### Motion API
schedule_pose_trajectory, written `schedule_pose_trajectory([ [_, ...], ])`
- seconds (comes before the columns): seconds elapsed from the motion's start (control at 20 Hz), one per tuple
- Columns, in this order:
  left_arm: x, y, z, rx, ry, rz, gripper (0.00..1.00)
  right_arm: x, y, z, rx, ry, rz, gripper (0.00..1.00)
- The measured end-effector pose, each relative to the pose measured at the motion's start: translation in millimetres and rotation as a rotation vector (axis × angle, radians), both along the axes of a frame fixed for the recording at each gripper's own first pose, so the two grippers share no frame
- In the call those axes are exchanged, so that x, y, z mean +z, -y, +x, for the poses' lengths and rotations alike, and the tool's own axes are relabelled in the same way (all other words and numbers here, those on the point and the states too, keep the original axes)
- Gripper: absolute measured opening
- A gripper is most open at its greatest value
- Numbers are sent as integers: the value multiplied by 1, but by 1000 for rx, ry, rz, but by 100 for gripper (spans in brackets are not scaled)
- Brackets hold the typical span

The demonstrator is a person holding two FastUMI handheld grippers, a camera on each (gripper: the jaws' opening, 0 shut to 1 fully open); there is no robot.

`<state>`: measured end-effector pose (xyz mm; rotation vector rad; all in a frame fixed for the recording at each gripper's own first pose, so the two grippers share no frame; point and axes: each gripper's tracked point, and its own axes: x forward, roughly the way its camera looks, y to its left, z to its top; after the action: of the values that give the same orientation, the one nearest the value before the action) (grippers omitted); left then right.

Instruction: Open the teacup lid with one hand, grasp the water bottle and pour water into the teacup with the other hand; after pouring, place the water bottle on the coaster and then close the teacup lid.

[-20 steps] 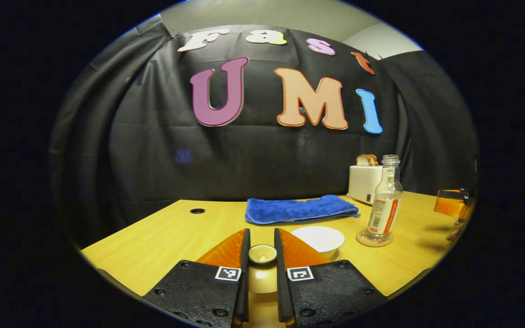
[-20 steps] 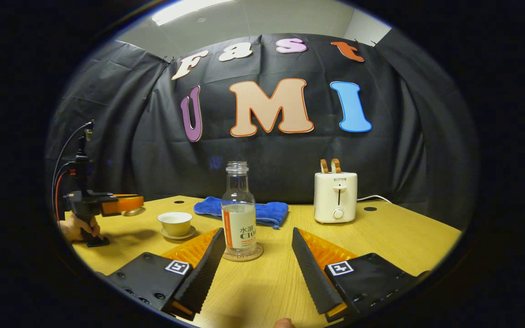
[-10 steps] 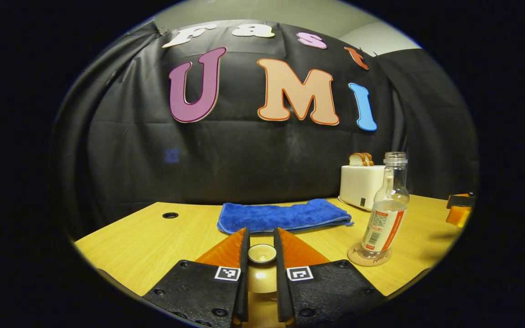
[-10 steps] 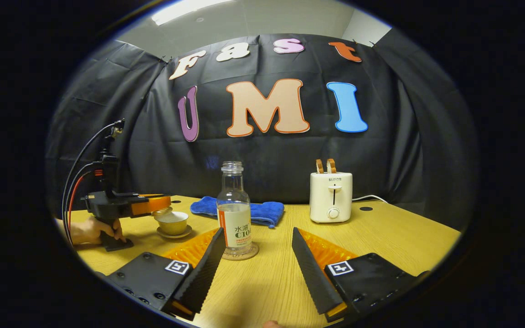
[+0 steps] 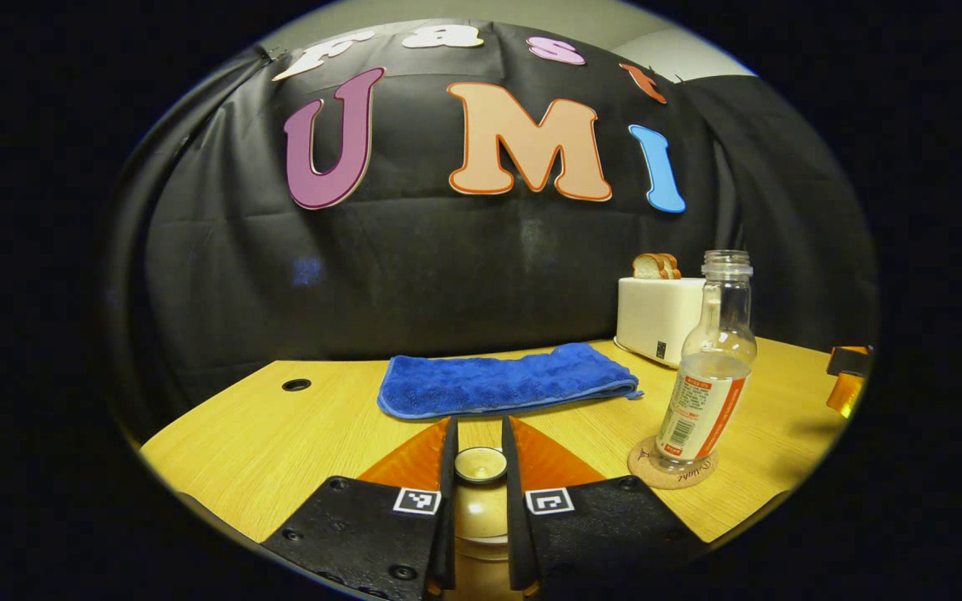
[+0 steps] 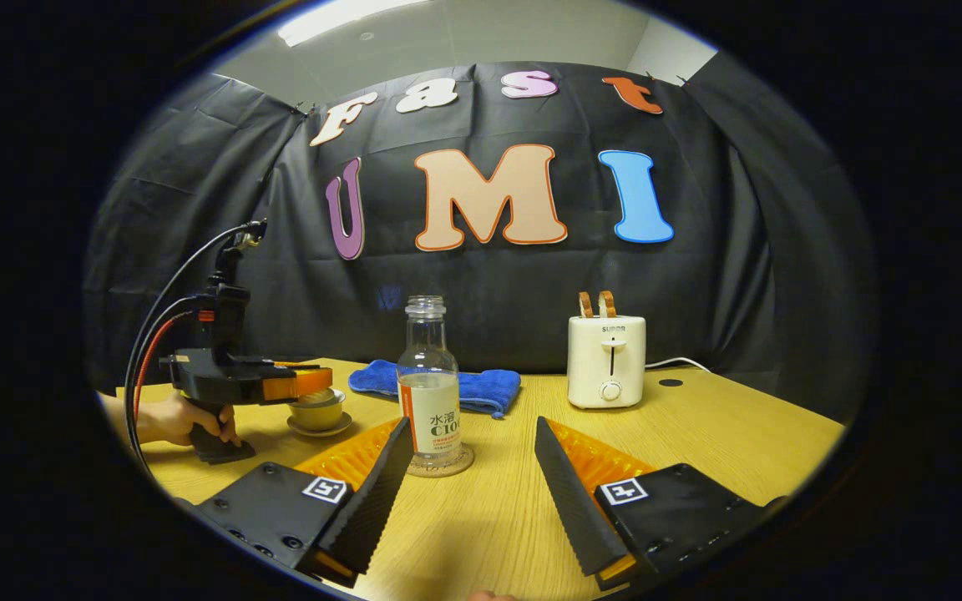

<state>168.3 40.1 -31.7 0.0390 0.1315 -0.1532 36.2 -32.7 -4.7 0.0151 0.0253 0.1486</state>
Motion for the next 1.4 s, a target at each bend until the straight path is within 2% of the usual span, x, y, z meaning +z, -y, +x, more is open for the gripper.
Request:
schedule_pose_trajectory([
  [0.05,-1,1,0,-2,-7,7,22,0,0,0,0,-1,0,88],
  [0.1,-2,3,-1,-5,-15,15,23,0,0,0,1,0,0,93],
  [0.3,-3,9,-2,-17,-22,67,23,5,0,-9,1,-1,0,88],
  [0.4,-6,10,-2,-18,-32,95,22,5,0,-9,0,-1,0,98],
  [0.45,-6,10,-3,-15,-38,106,22,5,1,-9,0,-1,0,98],
  [0.5,-6,10,-2,-11,-39,111,23,5,0,-10,0,-1,0,93],
  [0.75,-7,9,-2,-5,-43,119,24,5,0,-10,4,-2,0,93],
  [0.9,-7,10,-3,-13,-48,122,29,5,0,-10,4,-2,-1,88],
  [1.05,-6,11,-3,-22,-41,112,31,5,0,-10,4,-2,-1,88],
  [1.15,-4,6,-5,-2,-33,109,48,5,0,-10,4,-2,-1,88],
  [1.2,-2,2,-5,12,-28,99,60,4,0,-10,4,-2,-1,93],
  [1.25,1,-3,-6,41,-7,87,63,5,0,-10,4,-2,-1,98],
  [1.3,4,-6,-9,52,8,69,72,5,0,-11,4,-2,-1,93],
  [1.35,8,-9,-10,63,33,46,80,5,0,-10,4,-2,-1,93],
  [1.4,9,-13,-10,71,66,15,98,5,0,-10,1,-2,-1,93],
])
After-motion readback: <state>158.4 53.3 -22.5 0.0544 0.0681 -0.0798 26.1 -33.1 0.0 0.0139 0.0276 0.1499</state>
